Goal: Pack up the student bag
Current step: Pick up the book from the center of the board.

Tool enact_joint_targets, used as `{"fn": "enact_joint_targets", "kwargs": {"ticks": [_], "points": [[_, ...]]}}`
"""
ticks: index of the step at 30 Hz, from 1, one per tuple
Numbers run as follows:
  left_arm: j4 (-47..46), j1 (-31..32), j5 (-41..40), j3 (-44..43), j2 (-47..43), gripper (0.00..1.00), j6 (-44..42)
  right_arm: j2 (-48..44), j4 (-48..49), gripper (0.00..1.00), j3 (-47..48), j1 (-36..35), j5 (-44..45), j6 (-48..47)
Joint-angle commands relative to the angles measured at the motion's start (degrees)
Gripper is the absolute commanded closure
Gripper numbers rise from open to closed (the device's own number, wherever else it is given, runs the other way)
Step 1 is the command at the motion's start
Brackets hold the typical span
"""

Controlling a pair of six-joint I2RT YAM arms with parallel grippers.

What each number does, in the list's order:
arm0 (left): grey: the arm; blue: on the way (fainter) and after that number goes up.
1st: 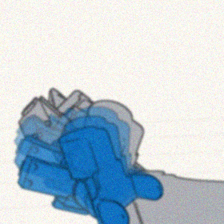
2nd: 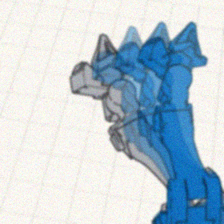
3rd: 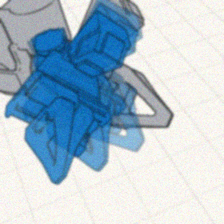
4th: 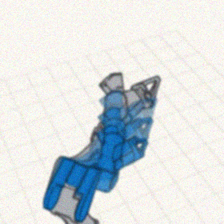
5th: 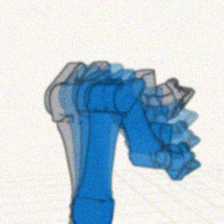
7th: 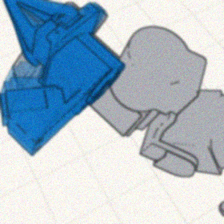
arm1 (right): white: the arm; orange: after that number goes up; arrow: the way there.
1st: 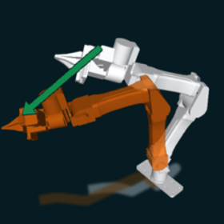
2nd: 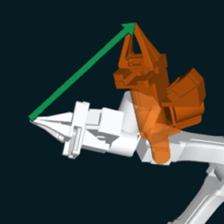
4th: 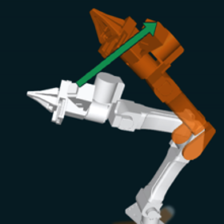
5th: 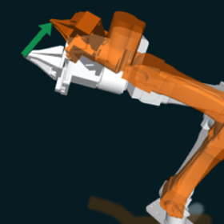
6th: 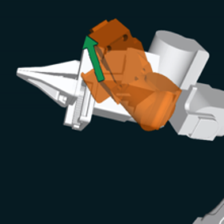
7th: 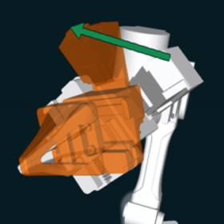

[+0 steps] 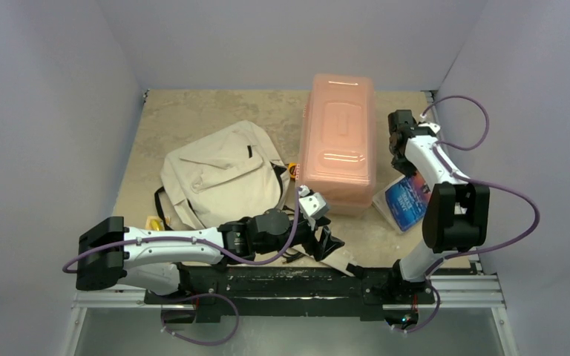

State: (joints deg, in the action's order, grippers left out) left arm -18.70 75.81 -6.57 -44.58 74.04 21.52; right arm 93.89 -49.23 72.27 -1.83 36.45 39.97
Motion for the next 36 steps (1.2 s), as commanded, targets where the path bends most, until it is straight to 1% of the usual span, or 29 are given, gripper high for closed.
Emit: {"fn": "enact_joint_targets", "kwargs": {"ticks": [1,3,6,8,10,11,16,20,23,27,31,36], "points": [[-0.8,-0.2,0.0,-2.2,-0.8,0.3,0.6,-1.1,10.2,1.0,0.8,0.0,-4.0,-8.9],[0.6,-0.2,-0.9,-2.6,-1.2,0.3,0.7,-2.8,12.0,1.0,1.8,0.0,-6.4,-11.0],[4.4,-0.4,-1.6,-4.7,-1.4,0.3,0.5,-5.0,9.0,1.0,4.7,0.0,-7.9,-10.1],[5.6,-0.8,-1.4,-5.8,-1.8,0.3,0.2,-8.5,9.9,1.0,3.8,0.1,-11.2,-9.5],[6.4,-1.2,-0.8,-6.8,-2.5,0.3,-0.2,-11.1,8.7,1.0,3.6,0.1,-10.5,-9.0],[7.4,-1.3,-0.6,-7.6,-2.5,0.3,-0.3,-12.0,8.4,1.0,3.4,0.1,-12.1,-8.5],[10.7,-1.4,1.1,-12.9,-1.0,0.31,-0.7,-15.1,5.8,1.0,1.0,0.2,-13.9,-7.1],[10.5,-1.4,1.4,-15.3,1.0,0.31,0.2,-20.5,9.0,1.0,-3.0,0.2,-13.7,-10.3],[9.9,-1.4,2.3,-17.3,3.1,0.31,0.1,-22.0,11.9,1.0,-5.4,0.2,-13.4,-12.4],[11.3,-1.4,2.2,-19.9,5.1,0.31,-0.2,-18.8,14.5,1.0,-6.1,0.2,-11.5,-13.3],[11.9,-1.4,2.3,-20.7,5.3,0.31,0.3,-11.0,11.0,1.0,-2.6,0.2,-7.7,-14.3],[11.7,-1.3,2.4,-20.5,4.8,0.31,0.9,-6.3,8.5,1.0,-0.5,0.2,-5.8,-15.9]]}}
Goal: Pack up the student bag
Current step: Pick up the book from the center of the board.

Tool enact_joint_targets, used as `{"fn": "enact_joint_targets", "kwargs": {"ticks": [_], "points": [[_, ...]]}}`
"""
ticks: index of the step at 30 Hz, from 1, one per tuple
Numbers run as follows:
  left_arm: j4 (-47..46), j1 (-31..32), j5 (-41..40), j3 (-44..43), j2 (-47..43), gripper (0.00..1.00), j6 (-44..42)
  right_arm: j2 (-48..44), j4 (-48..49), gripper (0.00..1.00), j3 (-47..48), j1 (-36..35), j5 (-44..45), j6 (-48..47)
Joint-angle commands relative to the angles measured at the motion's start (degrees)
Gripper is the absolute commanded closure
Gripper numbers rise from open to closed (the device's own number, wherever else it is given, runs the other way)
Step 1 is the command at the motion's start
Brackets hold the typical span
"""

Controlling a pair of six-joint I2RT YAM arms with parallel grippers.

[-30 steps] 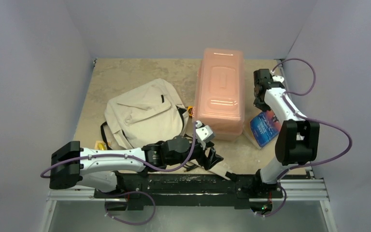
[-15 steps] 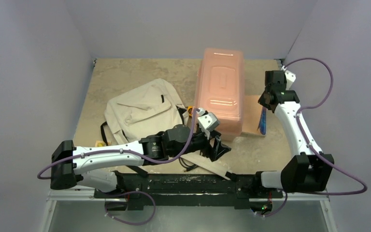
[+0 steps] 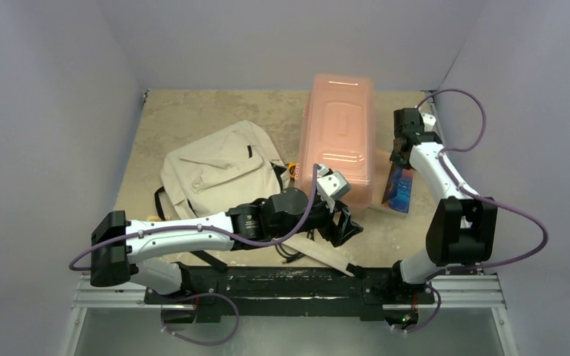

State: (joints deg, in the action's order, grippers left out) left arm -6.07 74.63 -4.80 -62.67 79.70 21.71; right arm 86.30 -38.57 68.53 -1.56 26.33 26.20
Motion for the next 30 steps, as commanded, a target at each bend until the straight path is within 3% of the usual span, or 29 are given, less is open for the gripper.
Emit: {"fn": "enact_joint_targets", "kwargs": {"ticks": [1,7,22,30], "points": [[-0.9,-0.1,0.7,-2.3,-1.1,0.31,0.7,2.3,-3.2,0.98,3.7,-0.1,4.6,-2.2],[-1.3,-0.1,0.8,-0.3,-2.9,0.31,0.8,3.4,-0.1,0.82,2.6,-0.1,-1.1,-4.4],[-1.6,-0.1,1.1,1.0,-4.1,0.31,0.4,2.6,6.8,0.61,0.3,-0.1,-14.1,-7.9],[-1.7,-0.1,1.3,1.3,-3.9,0.31,1.4,5.6,6.3,0.56,1.3,-0.3,-8.1,-9.3]]}}
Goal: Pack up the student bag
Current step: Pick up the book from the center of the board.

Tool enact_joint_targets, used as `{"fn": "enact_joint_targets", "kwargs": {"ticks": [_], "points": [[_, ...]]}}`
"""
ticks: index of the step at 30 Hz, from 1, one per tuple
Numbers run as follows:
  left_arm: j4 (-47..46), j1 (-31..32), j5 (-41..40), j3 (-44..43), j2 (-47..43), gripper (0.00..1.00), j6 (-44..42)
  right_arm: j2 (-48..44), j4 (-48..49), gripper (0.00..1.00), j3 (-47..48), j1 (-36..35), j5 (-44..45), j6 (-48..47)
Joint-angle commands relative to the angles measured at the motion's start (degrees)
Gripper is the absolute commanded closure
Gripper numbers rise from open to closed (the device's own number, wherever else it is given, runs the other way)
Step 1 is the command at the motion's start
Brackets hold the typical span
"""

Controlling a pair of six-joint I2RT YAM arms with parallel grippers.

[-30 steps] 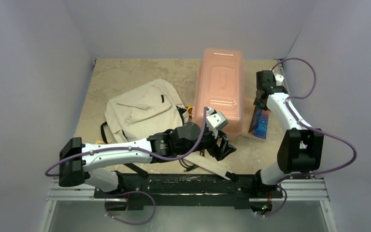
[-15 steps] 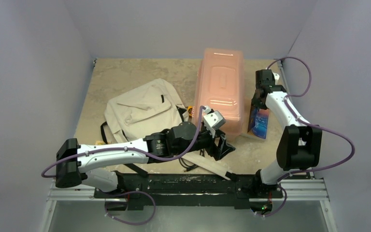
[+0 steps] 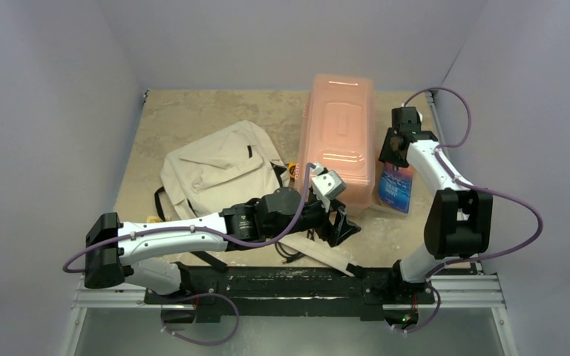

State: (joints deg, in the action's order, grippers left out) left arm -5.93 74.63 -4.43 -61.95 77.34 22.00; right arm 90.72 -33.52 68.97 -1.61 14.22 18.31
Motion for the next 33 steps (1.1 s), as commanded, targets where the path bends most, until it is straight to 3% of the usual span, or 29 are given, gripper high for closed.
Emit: {"fn": "enact_joint_targets", "kwargs": {"ticks": [1,4,8,11,15,17,20,33], "points": [[-1.8,-0.1,0.8,0.7,-1.5,0.31,1.2,1.3,1.3,0.56,1.0,-0.2,5.6,-1.2],[-1.8,-0.1,0.7,0.6,-1.4,0.31,1.7,2.1,1.4,0.59,1.3,-0.4,8.3,-0.9],[-1.8,-0.1,0.8,0.5,-1.3,0.31,2.1,2.3,3.9,0.73,0.5,-0.6,6.0,-2.0],[-1.7,-0.1,0.5,0.7,-1.3,0.31,2.4,2.6,6.1,0.69,-0.1,-0.8,2.5,-1.9],[-1.4,-0.1,0.4,0.6,-1.5,0.31,2.4,4.9,6.5,0.65,0.6,-0.9,4.7,-0.2],[-0.5,-0.1,0.3,0.2,-1.6,0.31,2.4,5.9,5.5,0.75,1.5,-0.9,6.5,0.4],[0.9,-0.1,0.2,-0.2,-2.3,0.31,2.3,6.0,1.4,1.0,3.6,-0.9,8.7,1.0],[3.2,-0.1,1.2,-4.4,-0.7,0.31,3.0,-0.7,-17.6,1.0,15.1,-0.9,10.0,2.9]]}}
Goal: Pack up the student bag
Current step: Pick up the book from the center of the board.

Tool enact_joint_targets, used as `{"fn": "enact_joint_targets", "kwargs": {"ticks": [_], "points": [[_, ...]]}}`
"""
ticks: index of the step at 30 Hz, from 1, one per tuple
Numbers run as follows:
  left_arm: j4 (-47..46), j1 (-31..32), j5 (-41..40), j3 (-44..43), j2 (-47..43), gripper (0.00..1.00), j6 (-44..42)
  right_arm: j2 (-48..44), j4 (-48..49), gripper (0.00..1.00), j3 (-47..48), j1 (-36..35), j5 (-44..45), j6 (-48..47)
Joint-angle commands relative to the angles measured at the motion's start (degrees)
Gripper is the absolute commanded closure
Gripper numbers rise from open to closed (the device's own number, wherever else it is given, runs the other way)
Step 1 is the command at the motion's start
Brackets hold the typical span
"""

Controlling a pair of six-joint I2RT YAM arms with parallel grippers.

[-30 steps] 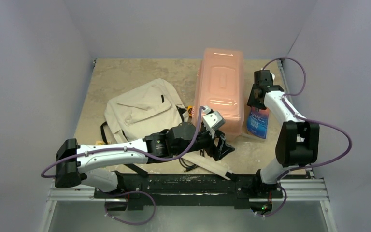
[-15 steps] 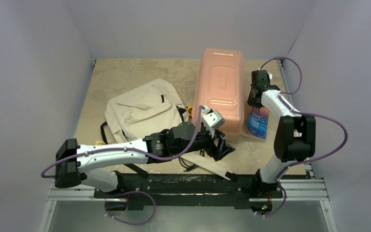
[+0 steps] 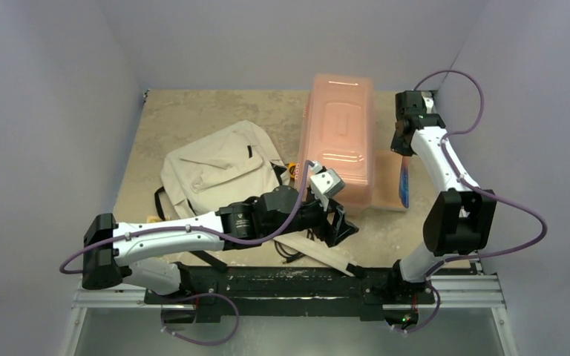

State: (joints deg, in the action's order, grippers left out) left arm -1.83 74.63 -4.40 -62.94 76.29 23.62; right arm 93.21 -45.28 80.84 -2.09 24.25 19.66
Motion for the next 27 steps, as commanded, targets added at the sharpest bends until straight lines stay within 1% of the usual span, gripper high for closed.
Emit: {"fn": "enact_joint_targets", "kwargs": {"ticks": [1,8,13,17,24,27], "points": [[-1.0,-0.1,1.4,-3.6,0.7,0.31,1.3,-3.5,-6.3,1.0,3.5,-0.4,-0.1,1.5],[-0.6,-0.1,2.2,-5.4,2.3,0.31,1.0,-6.8,-8.5,1.0,7.1,-0.4,-0.1,0.9],[0.0,-0.1,2.9,-7.8,3.9,0.31,0.0,-10.0,-8.5,1.0,10.9,-0.4,-1.0,-0.7],[-0.3,-0.1,3.6,-8.7,4.9,0.31,-0.4,-10.7,-8.7,1.0,13.3,-0.4,-1.2,-2.1],[-2.1,-0.1,4.8,-8.7,5.5,0.31,-1.3,-10.2,-9.3,1.0,13.8,-0.4,-1.4,-2.3],[-5.5,0.0,6.6,-7.8,6.0,0.31,-2.7,-10.1,-8.6,1.0,13.5,-0.4,-2.5,-2.3]]}}
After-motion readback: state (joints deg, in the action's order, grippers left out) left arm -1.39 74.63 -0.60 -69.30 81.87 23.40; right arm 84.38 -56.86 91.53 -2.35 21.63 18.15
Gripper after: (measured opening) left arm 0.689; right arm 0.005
